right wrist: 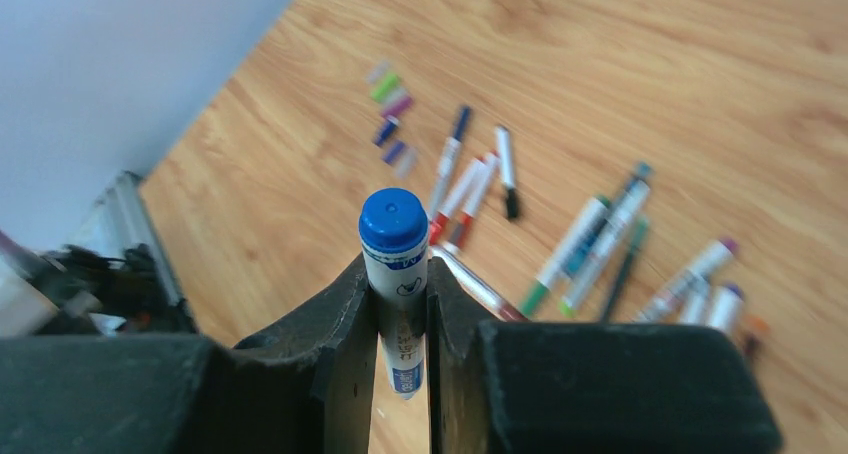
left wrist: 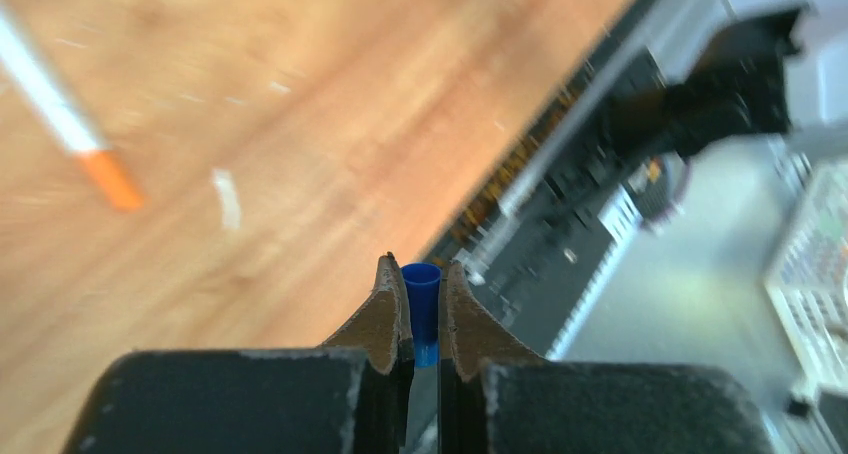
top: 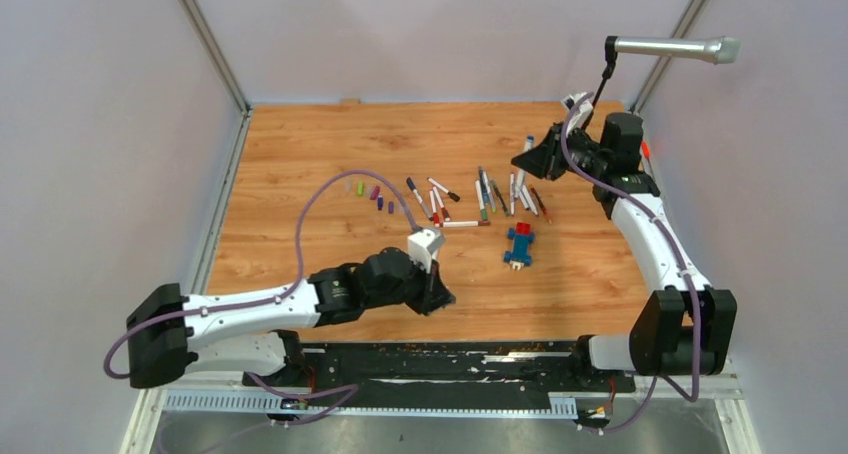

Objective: Open the pen caps
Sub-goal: Place the pen at the center of the board.

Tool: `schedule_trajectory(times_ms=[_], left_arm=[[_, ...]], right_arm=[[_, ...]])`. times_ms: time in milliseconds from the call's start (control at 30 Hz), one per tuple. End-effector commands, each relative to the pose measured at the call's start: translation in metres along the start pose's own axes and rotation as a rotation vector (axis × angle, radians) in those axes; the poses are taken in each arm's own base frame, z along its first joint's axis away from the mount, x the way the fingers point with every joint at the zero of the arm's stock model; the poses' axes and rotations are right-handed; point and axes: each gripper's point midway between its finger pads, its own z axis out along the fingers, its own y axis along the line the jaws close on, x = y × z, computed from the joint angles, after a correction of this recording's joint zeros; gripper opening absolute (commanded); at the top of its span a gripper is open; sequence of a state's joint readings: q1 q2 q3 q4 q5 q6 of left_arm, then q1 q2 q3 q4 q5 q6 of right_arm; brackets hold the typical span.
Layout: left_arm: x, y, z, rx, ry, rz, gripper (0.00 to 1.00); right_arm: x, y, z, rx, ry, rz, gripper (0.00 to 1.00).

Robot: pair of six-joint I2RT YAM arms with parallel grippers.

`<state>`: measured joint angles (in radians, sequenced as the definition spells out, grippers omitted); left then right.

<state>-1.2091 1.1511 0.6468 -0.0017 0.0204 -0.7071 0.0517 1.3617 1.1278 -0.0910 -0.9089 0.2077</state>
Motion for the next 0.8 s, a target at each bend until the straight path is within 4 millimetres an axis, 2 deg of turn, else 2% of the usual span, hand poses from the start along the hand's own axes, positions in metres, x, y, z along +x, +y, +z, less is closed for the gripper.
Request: schedule_trajectory(times_ms=[0,67,167,333,533,767], left_arm=[[-0.025,0.072,-0.023,-0.253,-0.106,-0.003,0.0],[-0.034,0.097,-0.032,-0.318,-0.137,-0.027,0.0],[-0.046,0.127,-0.044,-0.417,-0.175,-0.046,0.0],[-0.058,0.171,-0.067,-0.63,-0.198,-0.049,0.0],[-0.059,0.189,-0.076,-0.714,-0.204,-0.061,0.0],[-0.056,0.201,-0.09,-0.765,-0.235,-0.07,0.0]], right_arm=[[0.043,-0.055,-0.042,0.223,0.125,-0.128,0.0],[0.063,-0.083,-0.056,0.328,0.194,-0.142,0.0],[0.081,-0.121,-0.072,0.454,0.285,-0.177,0.0],[0.1,-0.175,-0.075,0.546,0.461,-0.193,0.04],[0.107,-0.223,-0.058,0.561,0.59,-0.124,0.08],[0.125,-0.242,-0.03,0.521,0.665,-0.077,0.13]])
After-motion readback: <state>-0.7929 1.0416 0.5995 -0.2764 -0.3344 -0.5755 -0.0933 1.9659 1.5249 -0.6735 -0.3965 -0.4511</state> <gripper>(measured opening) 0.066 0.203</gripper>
